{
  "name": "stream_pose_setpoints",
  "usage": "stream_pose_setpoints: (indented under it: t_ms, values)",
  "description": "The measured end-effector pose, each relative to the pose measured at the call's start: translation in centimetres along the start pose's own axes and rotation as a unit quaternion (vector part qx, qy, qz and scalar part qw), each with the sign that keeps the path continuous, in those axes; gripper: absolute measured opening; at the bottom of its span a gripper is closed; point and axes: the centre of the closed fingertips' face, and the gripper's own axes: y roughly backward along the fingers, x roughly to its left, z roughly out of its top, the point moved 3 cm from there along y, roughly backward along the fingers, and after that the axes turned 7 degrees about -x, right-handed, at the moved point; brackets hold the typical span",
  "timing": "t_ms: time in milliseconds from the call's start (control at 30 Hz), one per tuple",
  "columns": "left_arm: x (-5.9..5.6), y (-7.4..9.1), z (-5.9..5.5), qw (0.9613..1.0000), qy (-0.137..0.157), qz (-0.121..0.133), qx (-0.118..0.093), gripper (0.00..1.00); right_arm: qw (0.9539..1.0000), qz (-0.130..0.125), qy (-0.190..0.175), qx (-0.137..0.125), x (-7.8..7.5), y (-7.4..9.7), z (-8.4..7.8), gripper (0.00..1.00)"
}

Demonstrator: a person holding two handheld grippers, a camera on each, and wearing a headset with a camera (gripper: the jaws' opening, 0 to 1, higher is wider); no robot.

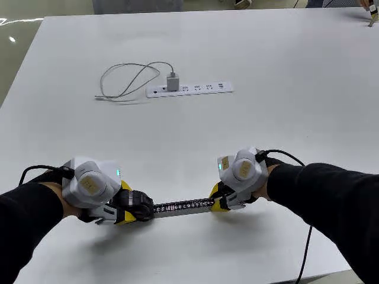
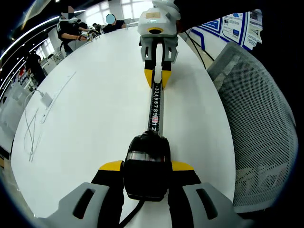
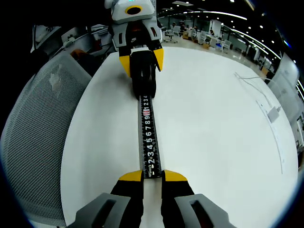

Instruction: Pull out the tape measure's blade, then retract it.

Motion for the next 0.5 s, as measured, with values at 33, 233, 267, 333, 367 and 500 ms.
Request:
stream_pose_setpoints:
  t_ms: [33,233,267,333,367,500]
  values:
    - [0.00,-0.01,-0.01,1.0000,0.000,0.000,0.000,0.30,1.0000,0.000,-0.004,-0.001,-0.01,0.02,-0.03,0.09]
    - [-0.01,-0.05,-0.02,1.0000,0.000,0.001,0.000,0.30,1.0000,-0.001,-0.009,0.001,-0.04,0.24,-0.28,0.09]
    - [-0.01,-0.06,-0.01,1.0000,0.000,0.001,0.000,0.30,1.0000,-0.001,-0.009,0.001,-0.04,0.26,-0.32,0.09]
    - [-0.02,-0.05,-0.01,1.0000,0.000,0.001,0.000,0.30,0.9999,-0.001,-0.010,0.003,-0.01,0.31,-0.35,0.09]
    - [-0.02,-0.05,-0.01,1.0000,0.000,0.002,0.000,0.30,0.9999,-0.001,-0.010,0.003,-0.01,0.34,-0.38,0.09]
    - [-0.04,-0.04,-0.01,1.0000,-0.001,0.002,0.001,0.30,1.0000,-0.002,-0.007,0.004,-0.01,0.44,-0.46,0.09]
